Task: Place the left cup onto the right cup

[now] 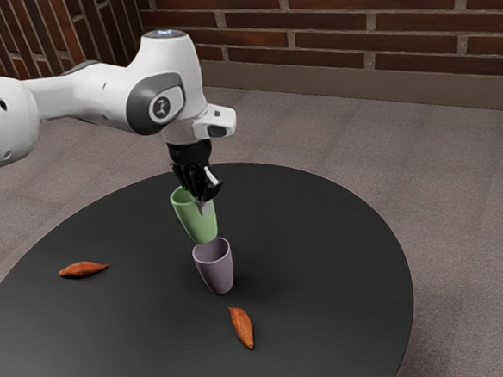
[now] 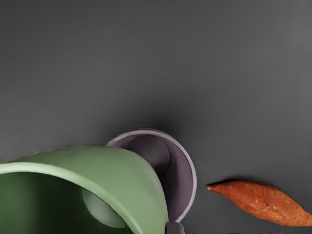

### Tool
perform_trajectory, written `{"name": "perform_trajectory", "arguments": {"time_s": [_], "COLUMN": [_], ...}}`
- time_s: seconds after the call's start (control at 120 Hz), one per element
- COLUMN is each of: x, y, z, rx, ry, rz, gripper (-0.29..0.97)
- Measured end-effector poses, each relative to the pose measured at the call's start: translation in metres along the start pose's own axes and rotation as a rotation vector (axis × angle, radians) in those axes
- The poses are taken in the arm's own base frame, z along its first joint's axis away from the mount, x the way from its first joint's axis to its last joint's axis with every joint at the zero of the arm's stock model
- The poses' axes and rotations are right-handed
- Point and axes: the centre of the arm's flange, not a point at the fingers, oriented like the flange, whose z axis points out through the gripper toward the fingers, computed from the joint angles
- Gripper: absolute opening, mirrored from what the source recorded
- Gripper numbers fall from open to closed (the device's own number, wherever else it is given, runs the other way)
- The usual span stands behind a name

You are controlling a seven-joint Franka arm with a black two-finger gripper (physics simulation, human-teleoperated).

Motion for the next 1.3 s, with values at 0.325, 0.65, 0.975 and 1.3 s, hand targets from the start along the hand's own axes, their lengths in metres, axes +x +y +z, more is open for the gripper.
{"name": "perform_trajectory", "arguments": {"time_s": [0.325, 0.65, 0.975, 1.3], "x": [0.004, 0.011, 0.018, 0.023], "y": [0.020, 0.031, 0.032, 0.039], "z": [0.013, 0.024, 0.044, 0.044], "rx": [0.048, 0.088, 0.095, 0.090], "ry": [-0.027, -0.044, -0.070, -0.079], "rz": [-0.002, -0.018, -0.049, -0.072], "gripper": [-0.11, -0.11, -0.11, 0.32]}}
